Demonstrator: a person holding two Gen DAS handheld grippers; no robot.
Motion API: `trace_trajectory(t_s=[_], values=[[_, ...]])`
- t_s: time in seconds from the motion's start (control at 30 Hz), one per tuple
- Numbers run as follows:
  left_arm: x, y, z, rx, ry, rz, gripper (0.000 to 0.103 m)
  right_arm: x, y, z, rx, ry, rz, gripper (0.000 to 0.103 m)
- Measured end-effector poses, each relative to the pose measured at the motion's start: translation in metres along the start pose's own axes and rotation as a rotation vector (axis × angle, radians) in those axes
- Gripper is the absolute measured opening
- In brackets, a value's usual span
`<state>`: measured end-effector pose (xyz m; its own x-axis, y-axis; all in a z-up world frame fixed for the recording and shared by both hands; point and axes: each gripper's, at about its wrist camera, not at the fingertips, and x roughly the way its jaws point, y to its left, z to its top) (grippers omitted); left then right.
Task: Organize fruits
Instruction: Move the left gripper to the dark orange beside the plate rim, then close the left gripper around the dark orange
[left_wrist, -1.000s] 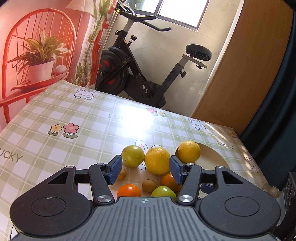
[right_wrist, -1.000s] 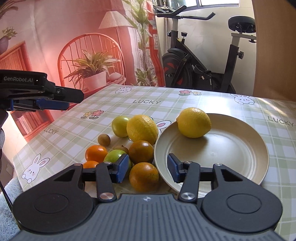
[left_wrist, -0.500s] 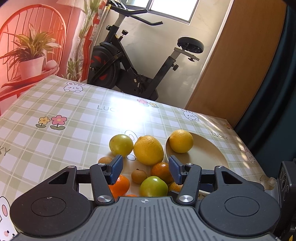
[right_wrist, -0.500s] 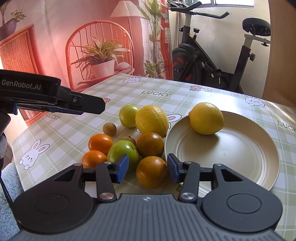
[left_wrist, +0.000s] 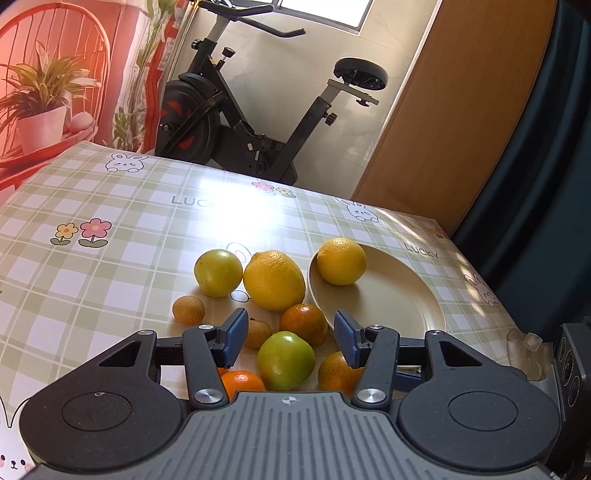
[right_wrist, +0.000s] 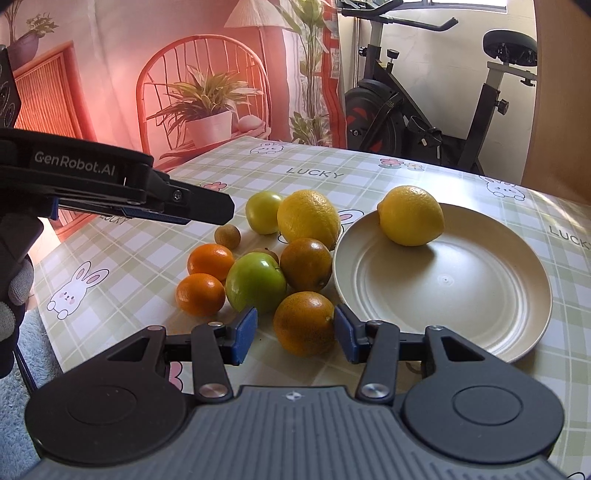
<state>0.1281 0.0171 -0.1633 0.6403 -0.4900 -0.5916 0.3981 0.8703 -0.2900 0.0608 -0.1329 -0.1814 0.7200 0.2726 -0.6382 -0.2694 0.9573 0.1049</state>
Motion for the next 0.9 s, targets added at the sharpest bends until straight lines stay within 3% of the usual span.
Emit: trace_trajectory(t_s=[0.17, 0.4, 0.57, 0.9], values=[[0.007, -0.005, -0.005, 0.018, 0.033, -0.034, 0.054, -0.001, -0.004, -0.010, 0.025, 0.026, 0.002, 0.049], [0.016, -0.015, -0.011, 0.057, 0.061, -0.077, 0.046, 0.001, -0.012, -0.010, 0.063, 0.016, -0.002, 0.049], [0.028, -0.023, -0.018, 0.095, 0.099, -0.084, 0.045, 0.003, -0.014, -0.011, 0.093, 0.004, 0.010, 0.040], [0.053, -0.036, -0.019, 0.154, 0.159, -0.090, 0.045, 0.007, -0.022, -0.015, 0.151, -0.005, 0.039, 0.039]])
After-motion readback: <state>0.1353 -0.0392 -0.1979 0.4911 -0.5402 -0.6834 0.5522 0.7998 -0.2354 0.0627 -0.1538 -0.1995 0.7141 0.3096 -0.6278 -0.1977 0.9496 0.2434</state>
